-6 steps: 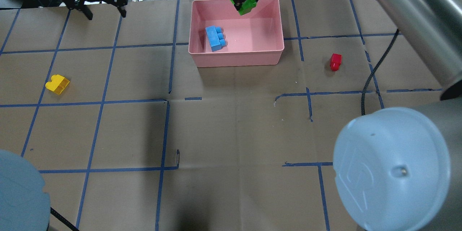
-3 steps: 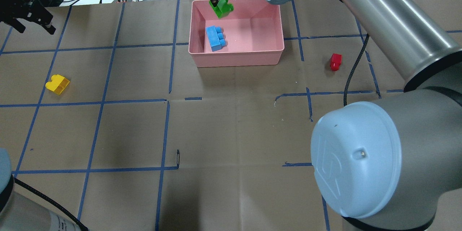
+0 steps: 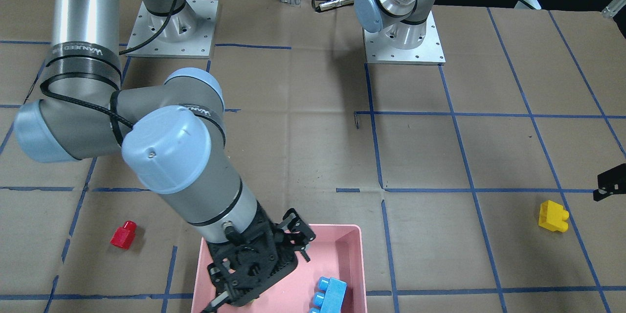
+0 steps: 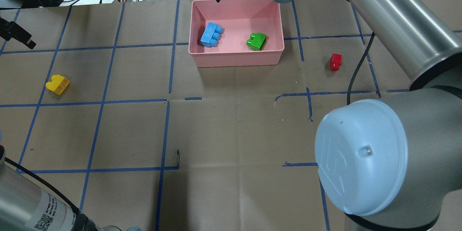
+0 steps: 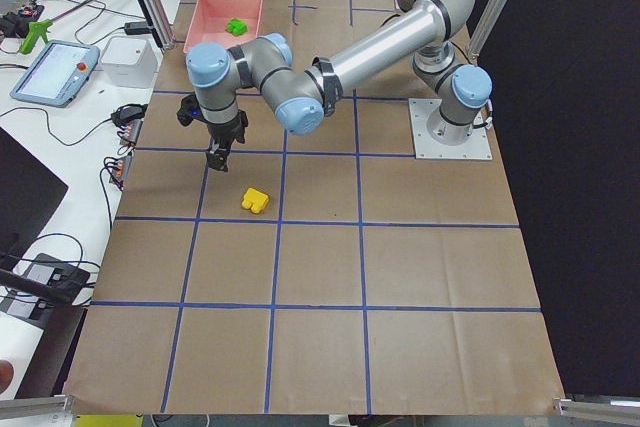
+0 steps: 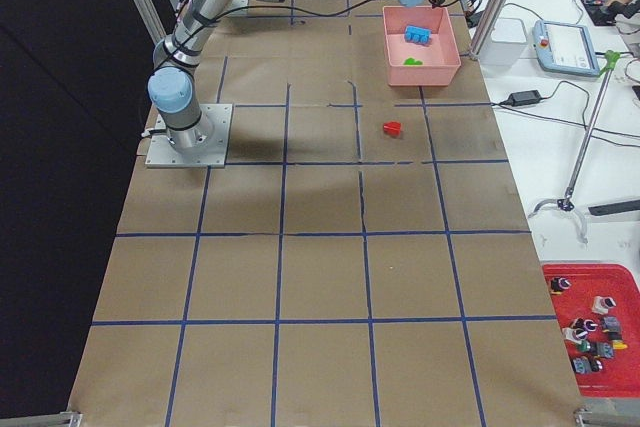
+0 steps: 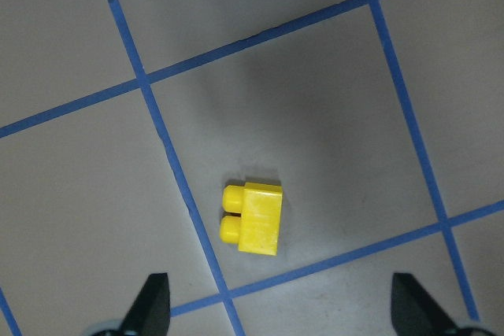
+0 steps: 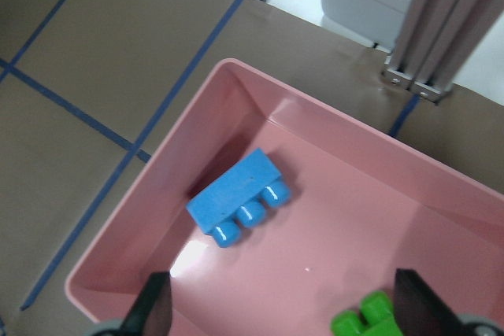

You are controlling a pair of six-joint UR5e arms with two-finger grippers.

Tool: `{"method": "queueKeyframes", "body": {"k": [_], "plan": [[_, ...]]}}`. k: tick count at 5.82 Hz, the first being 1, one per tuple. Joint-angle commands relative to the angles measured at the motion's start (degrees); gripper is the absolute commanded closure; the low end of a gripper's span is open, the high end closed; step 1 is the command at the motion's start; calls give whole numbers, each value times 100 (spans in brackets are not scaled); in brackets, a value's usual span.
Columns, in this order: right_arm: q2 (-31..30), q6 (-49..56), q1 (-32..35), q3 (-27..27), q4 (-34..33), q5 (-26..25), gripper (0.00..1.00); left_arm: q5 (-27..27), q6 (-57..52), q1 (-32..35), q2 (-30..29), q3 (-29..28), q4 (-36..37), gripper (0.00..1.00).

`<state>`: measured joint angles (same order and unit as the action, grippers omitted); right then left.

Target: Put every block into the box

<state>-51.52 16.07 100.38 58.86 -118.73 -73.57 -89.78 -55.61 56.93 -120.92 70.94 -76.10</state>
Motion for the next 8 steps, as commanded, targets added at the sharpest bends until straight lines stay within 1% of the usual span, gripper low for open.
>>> {"method": "queueKeyframes", "body": {"k": [1, 2, 3, 4, 5, 6, 7, 8], "plan": [[-374, -86, -517, 64, 661, -708, 0, 48, -90, -76, -596, 86, 576, 1], [-576, -104, -859, 90, 1311, -1199, 0, 83, -99, -190, -808, 113, 588, 1], [-622, -444, -1071, 160, 1335, -1839, 0, 75, -116, -208, -853, 217, 588, 1], [-683, -760, -1134, 361, 1274, -2219, 0, 92, -203, -252, -854, 479, 701, 2], [-893, -825, -1274, 719, 1256, -2241, 0, 206, -230, -322, -854, 760, 876, 2], [-1078, -912, -1449, 1306, 995, -2223, 1, 207, -370, -340, -854, 972, 1139, 2], [-1184, -904, -1521, 2060, 157, -2241, 1, 207, -450, -384, -854, 1139, 1324, 2], [-1289, -922, -1704, 2746, -452, -2223, 1, 207, -450, -419, -828, 1280, 1387, 2]]}}
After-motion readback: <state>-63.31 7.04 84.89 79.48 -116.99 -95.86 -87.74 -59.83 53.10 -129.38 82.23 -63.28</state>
